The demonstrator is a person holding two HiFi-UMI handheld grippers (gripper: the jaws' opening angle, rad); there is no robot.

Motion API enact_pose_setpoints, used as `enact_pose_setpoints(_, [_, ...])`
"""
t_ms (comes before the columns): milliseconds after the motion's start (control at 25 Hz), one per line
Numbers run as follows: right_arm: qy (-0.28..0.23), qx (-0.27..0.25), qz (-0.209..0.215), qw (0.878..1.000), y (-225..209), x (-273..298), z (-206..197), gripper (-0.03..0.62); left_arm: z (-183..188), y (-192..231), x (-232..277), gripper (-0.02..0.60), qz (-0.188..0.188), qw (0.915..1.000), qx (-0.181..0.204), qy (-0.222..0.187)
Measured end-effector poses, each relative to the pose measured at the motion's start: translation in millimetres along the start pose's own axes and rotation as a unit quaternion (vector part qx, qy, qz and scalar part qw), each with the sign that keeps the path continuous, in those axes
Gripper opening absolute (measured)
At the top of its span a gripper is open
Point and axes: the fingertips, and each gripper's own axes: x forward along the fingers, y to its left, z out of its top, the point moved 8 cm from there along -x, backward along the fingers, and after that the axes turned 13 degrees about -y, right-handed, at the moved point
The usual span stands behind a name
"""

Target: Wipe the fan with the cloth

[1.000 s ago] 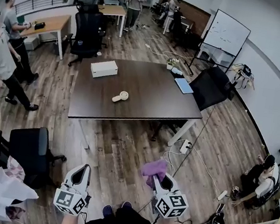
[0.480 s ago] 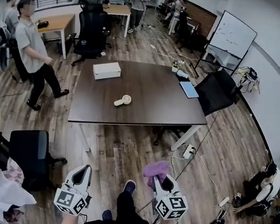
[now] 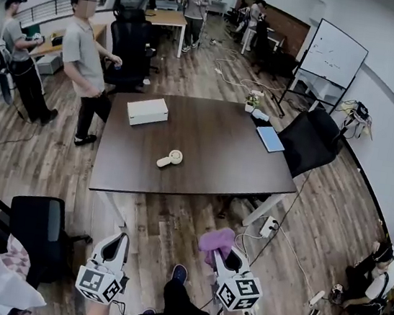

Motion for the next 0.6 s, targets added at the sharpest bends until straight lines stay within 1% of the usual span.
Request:
enact_pose_setpoints(320, [0.014,0.005,0.011,1.0,-47.6,79.7,9.7,0.118,-2.7,28.7,80.4,-0.005,0.02,0.9997,0.011,-0.002])
enact_pose_setpoints(600, [0.025,0.005,0.038,0.999,-93.0,154.6,24.5,0.118,-3.5,49.2,150.4,-0.005,0.059,0.9979,0.027,-0.005])
